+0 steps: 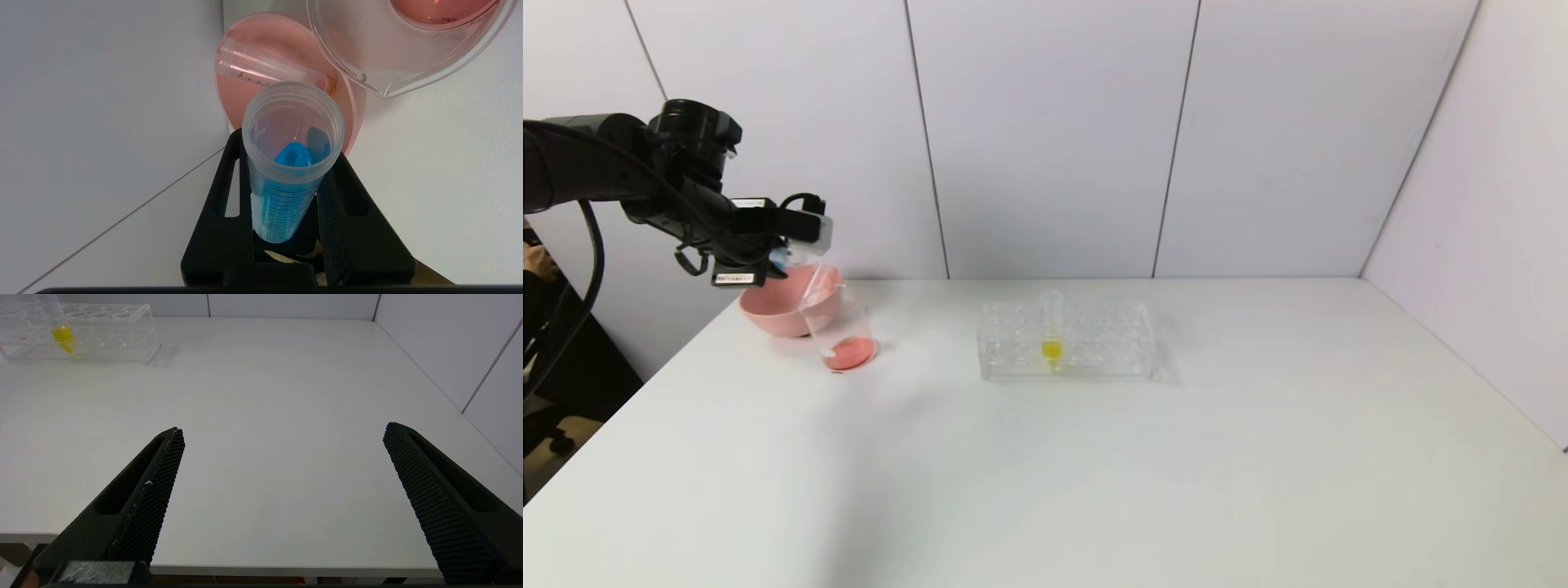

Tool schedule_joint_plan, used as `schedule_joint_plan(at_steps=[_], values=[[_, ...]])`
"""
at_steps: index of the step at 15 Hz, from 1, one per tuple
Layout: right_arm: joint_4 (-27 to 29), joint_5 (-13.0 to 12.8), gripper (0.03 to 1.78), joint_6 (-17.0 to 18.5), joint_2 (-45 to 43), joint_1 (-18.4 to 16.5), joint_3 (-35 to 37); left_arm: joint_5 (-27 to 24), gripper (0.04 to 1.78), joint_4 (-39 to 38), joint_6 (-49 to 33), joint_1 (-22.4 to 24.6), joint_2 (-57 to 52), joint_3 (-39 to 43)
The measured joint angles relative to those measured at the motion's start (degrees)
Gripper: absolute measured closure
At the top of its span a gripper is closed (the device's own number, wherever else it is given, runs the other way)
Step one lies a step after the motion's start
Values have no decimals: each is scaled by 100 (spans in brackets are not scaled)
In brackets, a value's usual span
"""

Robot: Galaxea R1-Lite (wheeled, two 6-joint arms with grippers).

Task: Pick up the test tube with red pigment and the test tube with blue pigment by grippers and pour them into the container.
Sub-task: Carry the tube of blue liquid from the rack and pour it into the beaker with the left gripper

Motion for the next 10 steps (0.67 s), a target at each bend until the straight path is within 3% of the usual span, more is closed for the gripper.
schedule_joint_plan(at_steps=[10], values=[[0, 0, 4, 1, 0, 0, 0, 49, 136, 185, -56, -10, -28, 5]])
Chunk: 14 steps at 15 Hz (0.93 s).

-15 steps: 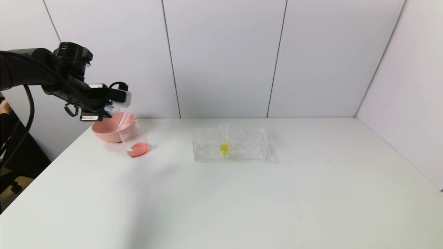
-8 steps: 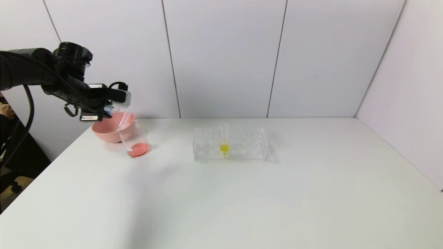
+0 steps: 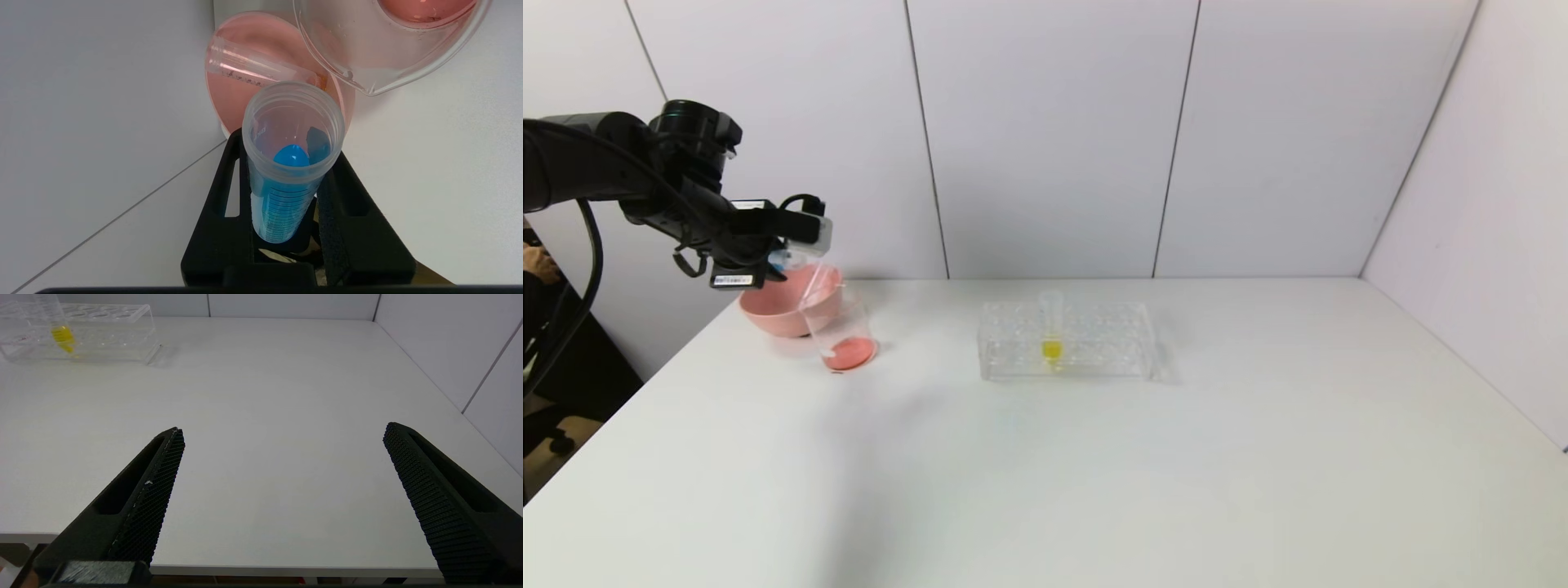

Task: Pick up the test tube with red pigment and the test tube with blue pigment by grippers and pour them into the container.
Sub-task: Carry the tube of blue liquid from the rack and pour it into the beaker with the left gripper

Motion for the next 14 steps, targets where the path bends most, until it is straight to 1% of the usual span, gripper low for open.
schedule_joint_plan(at_steps=[3, 14], values=[[0, -2, 4, -1, 0, 0, 0, 69, 136, 443, -468, -11, -55, 0], [-2, 0, 4, -1, 0, 0, 0, 146, 136, 429, -510, -89, -104, -9]])
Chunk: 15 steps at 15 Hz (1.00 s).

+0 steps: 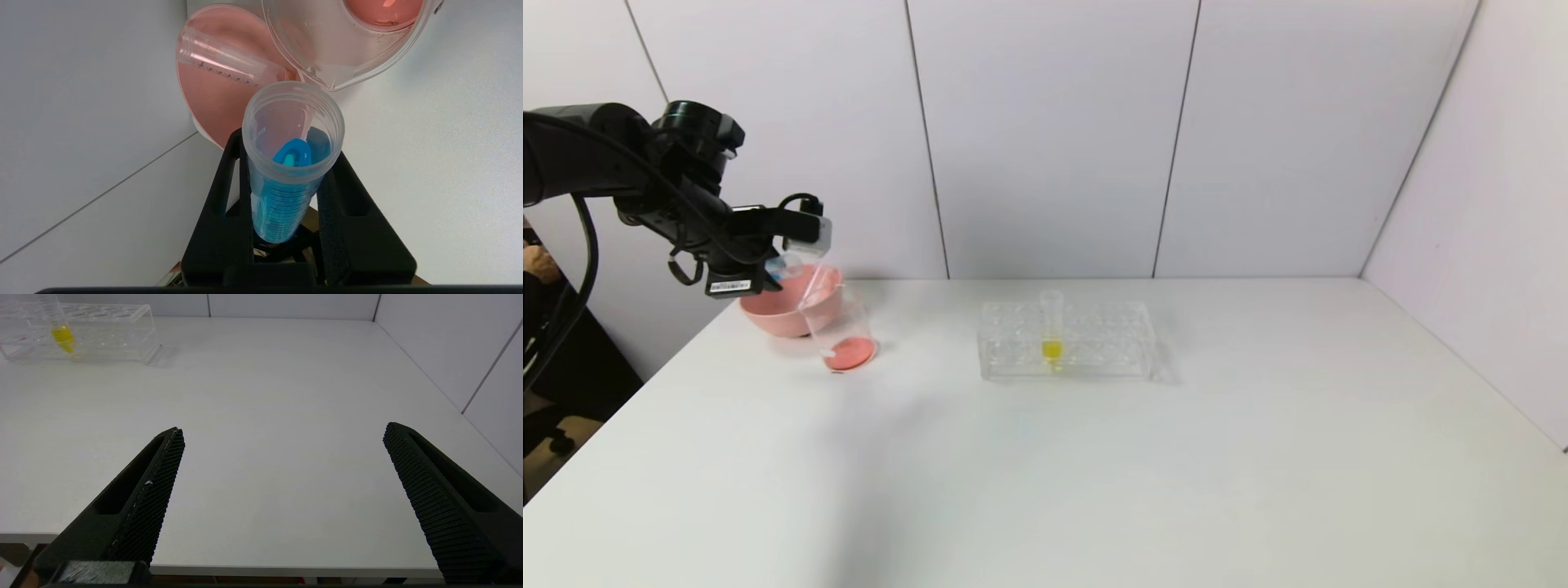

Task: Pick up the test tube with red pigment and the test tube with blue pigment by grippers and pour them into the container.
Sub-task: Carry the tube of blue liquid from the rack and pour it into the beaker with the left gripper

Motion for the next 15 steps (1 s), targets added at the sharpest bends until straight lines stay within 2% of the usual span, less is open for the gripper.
schedule_joint_plan(at_steps=[4, 11, 15], values=[[2, 0, 4, 0, 0, 0, 0, 48, 136, -9, -13, -38, 22, -5], [2, 0, 4, 0, 0, 0, 0, 583, 136, -11, -17, -112, 118, -7], [2, -2, 4, 0, 0, 0, 0, 661, 136, -11, -16, -149, 151, -9]])
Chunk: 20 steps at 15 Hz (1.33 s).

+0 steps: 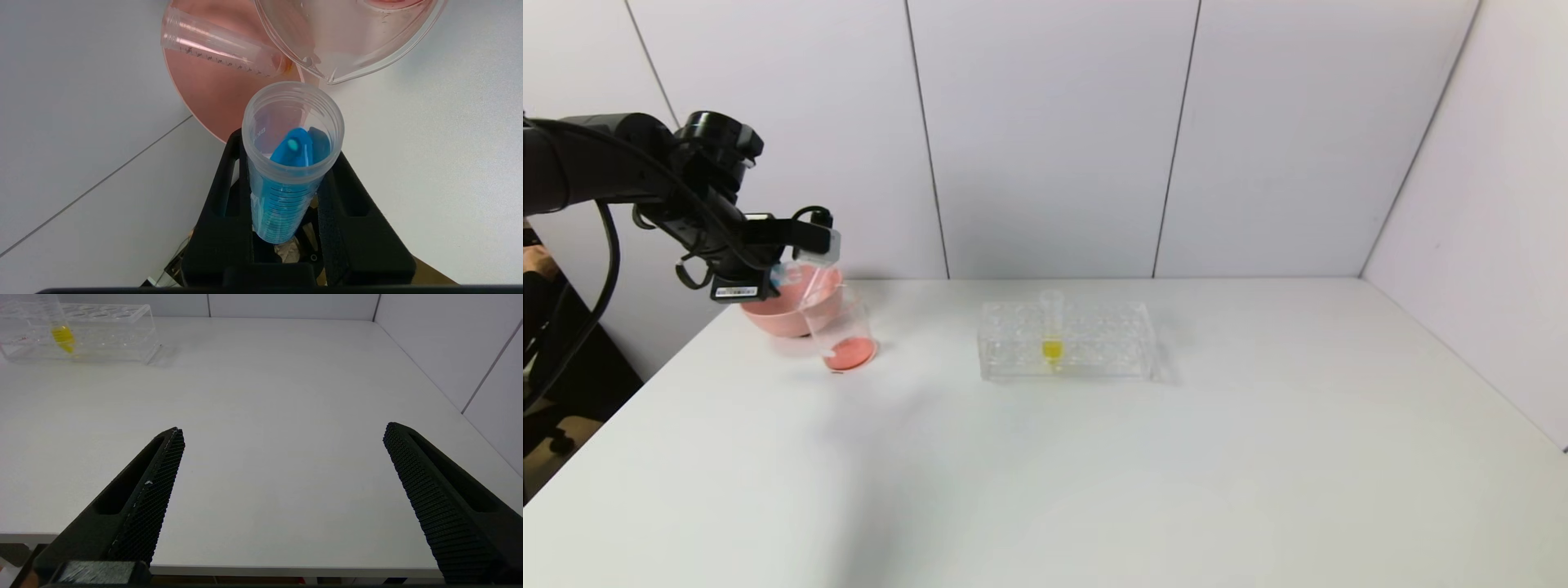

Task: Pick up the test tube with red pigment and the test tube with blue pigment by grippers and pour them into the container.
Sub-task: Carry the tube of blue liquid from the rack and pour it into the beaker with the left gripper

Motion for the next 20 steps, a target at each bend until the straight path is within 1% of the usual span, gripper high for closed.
schedule_joint_plan(at_steps=[4, 8, 11, 20], values=[[0, 0, 4, 0, 0, 0, 0, 228, 136, 4, -1, -44, 27, 0], [0, 0, 4, -2, 0, 0, 0, 328, 136, 26, 0, -59, 46, 0], [0, 0, 4, 0, 0, 0, 0, 625, 136, 24, -1, -116, 71, 0], [-2, 2, 4, 1, 0, 0, 0, 752, 136, 9, 0, -165, 101, 1]])
